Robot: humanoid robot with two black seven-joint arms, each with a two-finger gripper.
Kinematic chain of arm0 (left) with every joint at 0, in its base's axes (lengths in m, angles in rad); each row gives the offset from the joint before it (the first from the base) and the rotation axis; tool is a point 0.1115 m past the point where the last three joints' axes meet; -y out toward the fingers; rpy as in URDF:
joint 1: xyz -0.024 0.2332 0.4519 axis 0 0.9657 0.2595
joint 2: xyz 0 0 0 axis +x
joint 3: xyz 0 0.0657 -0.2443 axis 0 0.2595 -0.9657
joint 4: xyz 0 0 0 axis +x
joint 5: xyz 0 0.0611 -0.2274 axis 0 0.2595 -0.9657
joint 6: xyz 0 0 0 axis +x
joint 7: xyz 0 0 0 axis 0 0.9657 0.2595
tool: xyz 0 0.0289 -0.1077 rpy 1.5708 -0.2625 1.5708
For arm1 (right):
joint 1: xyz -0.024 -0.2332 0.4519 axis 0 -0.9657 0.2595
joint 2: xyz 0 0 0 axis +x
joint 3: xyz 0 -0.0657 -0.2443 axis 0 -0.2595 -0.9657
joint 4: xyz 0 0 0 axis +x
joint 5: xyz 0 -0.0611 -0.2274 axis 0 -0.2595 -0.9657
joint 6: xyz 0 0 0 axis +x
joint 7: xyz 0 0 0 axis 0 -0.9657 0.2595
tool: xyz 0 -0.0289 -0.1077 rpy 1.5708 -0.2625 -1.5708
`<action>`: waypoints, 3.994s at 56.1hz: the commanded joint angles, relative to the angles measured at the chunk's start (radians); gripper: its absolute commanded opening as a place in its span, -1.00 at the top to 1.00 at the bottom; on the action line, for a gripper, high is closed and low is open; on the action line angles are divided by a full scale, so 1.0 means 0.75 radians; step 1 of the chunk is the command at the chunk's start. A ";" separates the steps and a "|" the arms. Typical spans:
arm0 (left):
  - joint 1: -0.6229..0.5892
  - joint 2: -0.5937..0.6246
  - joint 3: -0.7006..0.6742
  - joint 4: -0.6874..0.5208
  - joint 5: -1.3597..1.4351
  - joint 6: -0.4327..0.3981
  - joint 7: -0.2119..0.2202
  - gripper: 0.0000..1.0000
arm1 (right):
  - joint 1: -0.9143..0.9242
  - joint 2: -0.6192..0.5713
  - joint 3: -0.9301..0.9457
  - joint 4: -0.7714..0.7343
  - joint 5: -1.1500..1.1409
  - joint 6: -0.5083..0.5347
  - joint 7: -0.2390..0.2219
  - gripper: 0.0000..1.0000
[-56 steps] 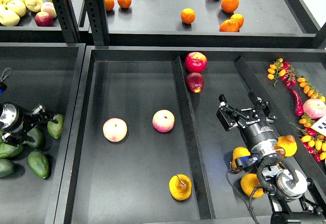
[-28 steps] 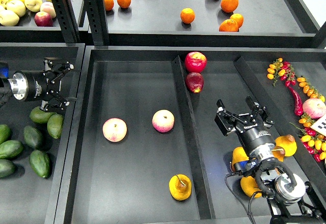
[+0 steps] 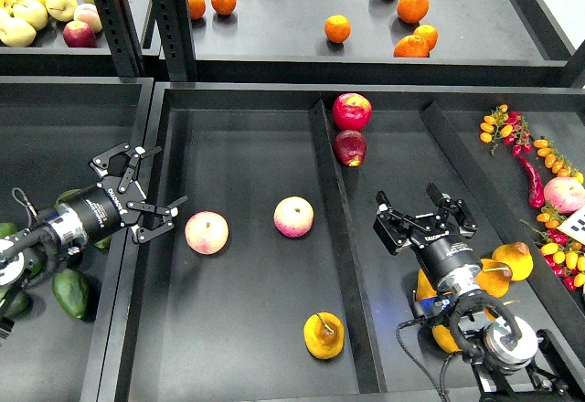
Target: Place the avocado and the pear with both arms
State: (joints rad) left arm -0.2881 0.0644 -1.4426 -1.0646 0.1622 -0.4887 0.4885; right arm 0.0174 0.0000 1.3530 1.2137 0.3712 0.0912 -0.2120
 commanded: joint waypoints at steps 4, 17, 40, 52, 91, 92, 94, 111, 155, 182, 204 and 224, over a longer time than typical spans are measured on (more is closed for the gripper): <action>0.067 -0.086 -0.065 -0.139 -0.055 0.000 0.000 -0.90 | -0.005 0.000 -0.016 0.012 0.000 0.001 -0.002 -1.00; 0.173 -0.086 -0.161 -0.204 -0.100 0.000 0.000 -0.90 | 0.009 0.000 -0.057 0.014 0.002 0.001 -0.043 -1.00; 0.411 -0.086 -0.191 -0.301 -0.153 0.000 0.000 -0.97 | 0.036 -0.129 -0.111 0.108 0.004 0.015 -0.110 -1.00; 0.445 -0.086 -0.191 -0.317 -0.180 0.000 0.000 -0.97 | 0.077 -0.243 -0.113 0.130 0.006 0.015 -0.329 -1.00; 0.490 -0.086 -0.157 -0.335 -0.182 0.000 0.000 -0.98 | 0.324 -0.777 -0.744 0.120 -0.006 0.128 -0.369 -1.00; 0.490 -0.086 -0.157 -0.337 -0.182 0.000 0.000 -0.98 | 0.337 -0.787 -0.769 0.120 -0.006 0.136 -0.369 -1.00; 0.490 -0.086 -0.157 -0.339 -0.182 0.000 0.000 -0.98 | 0.349 -0.804 -0.796 0.120 -0.006 0.142 -0.369 -1.00; 0.497 -0.086 -0.157 -0.340 -0.182 0.000 0.000 -0.98 | 0.384 -0.818 -0.902 0.120 -0.047 0.146 -0.369 -1.00; 0.497 -0.086 -0.155 -0.348 -0.182 0.000 0.000 -0.99 | 0.414 -0.650 -1.152 -0.096 -0.172 0.142 -0.369 -1.00; 0.546 -0.086 -0.151 -0.395 -0.184 0.000 0.000 -0.99 | 0.416 -0.511 -1.182 -0.227 -0.219 0.128 -0.369 -0.99; 0.550 -0.086 -0.148 -0.413 -0.184 0.000 0.000 -0.99 | 0.421 -0.419 -1.178 -0.332 -0.266 0.120 -0.369 -0.93; 0.554 -0.086 -0.148 -0.417 -0.186 0.000 0.000 -0.99 | 0.437 -0.389 -1.172 -0.387 -0.264 0.112 -0.369 -0.89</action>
State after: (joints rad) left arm 0.1255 0.0000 -1.5539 -1.3766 0.0236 -0.4887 0.4887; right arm 0.3449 -0.2920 0.4741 0.9299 0.1731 0.1760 -0.4887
